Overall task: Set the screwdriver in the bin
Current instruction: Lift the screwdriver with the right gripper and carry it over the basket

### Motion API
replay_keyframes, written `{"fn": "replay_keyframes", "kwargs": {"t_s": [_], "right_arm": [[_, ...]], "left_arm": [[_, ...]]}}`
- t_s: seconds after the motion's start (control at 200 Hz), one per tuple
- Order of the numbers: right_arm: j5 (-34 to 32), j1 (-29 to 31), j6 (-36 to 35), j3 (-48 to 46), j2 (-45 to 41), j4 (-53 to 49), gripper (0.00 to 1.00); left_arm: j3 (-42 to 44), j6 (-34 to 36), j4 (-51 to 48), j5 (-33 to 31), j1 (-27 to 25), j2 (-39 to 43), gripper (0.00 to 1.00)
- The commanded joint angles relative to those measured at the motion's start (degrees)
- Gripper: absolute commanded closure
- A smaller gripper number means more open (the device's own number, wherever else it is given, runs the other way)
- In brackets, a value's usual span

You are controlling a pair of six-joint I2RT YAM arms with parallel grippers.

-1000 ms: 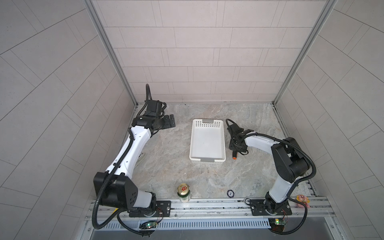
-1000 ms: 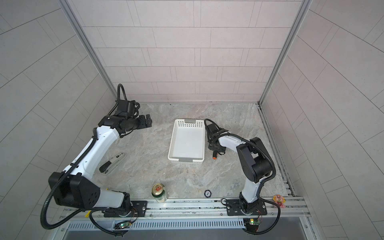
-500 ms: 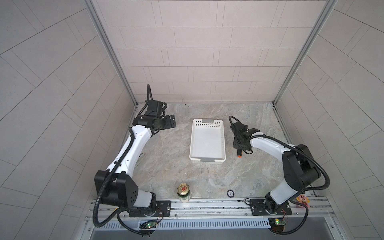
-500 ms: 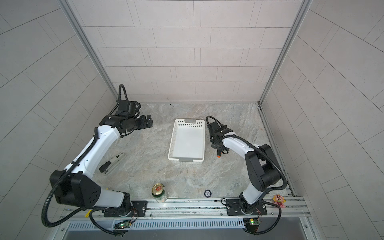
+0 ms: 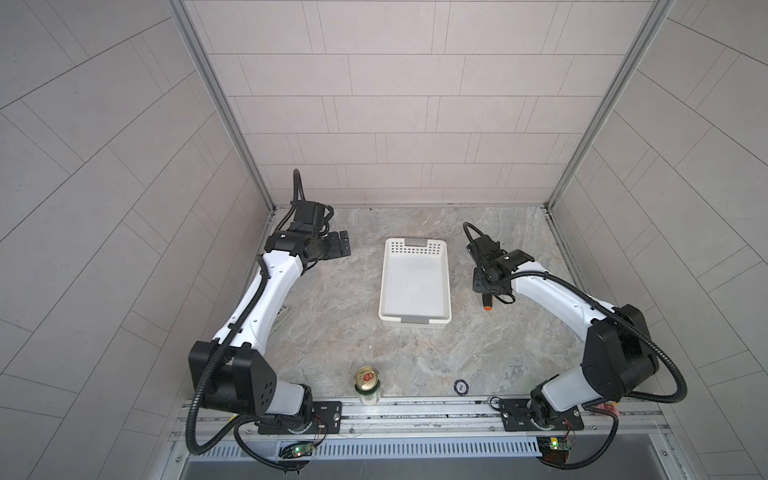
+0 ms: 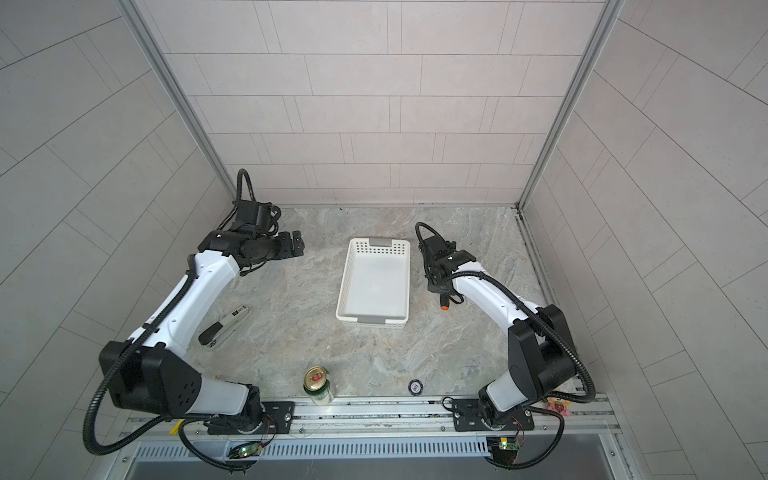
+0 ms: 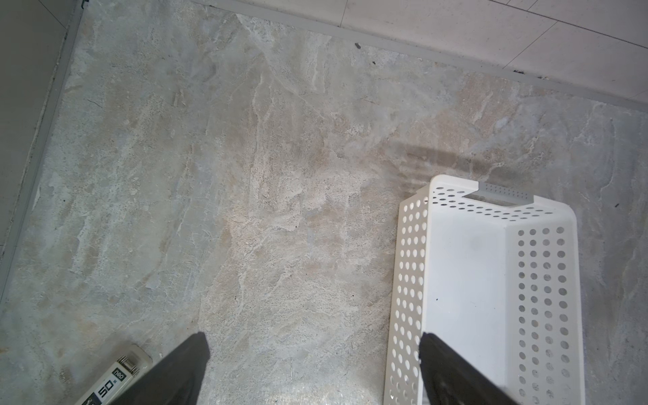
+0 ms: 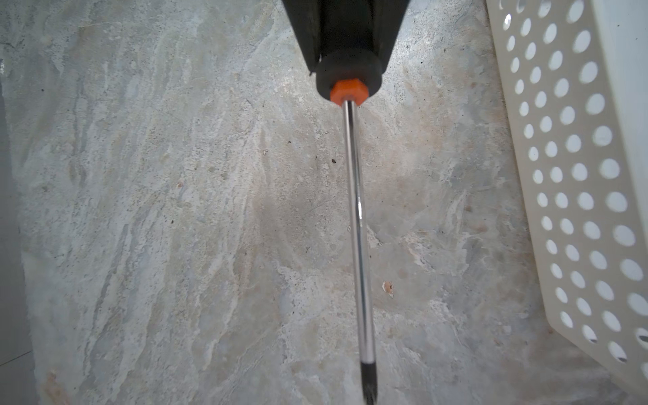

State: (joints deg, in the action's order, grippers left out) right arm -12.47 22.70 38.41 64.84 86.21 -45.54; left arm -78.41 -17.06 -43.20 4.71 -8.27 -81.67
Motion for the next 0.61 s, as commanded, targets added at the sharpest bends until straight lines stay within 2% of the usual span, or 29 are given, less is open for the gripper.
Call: {"fn": "replay_keyframes", "kwargs": {"t_s": [0.0,0.255,0.41,0.601], "right_arm": [[0.5,-0.1,-0.5,1.4,-1.6,-3.0,0.91],[0.9,2.0,-1.3,7.3,0.4,-6.8,0.90],[0.4,6.0,-2.2,13.1,3.2,-8.9,0.89],[0.1,11.9,-0.9,20.6,9.2,-9.1,0.89]], "left_arm": [[-1.4,0.4,-1.0,-1.5,0.3,0.7,0.00],[-1.7,0.7,-1.4,-1.3,0.5,0.3,0.00],[-1.7,0.8,-1.4,-2.1,1.0,0.3,0.00],[-2.0,0.4,-1.4,0.3,1.7,0.4,0.00]]}}
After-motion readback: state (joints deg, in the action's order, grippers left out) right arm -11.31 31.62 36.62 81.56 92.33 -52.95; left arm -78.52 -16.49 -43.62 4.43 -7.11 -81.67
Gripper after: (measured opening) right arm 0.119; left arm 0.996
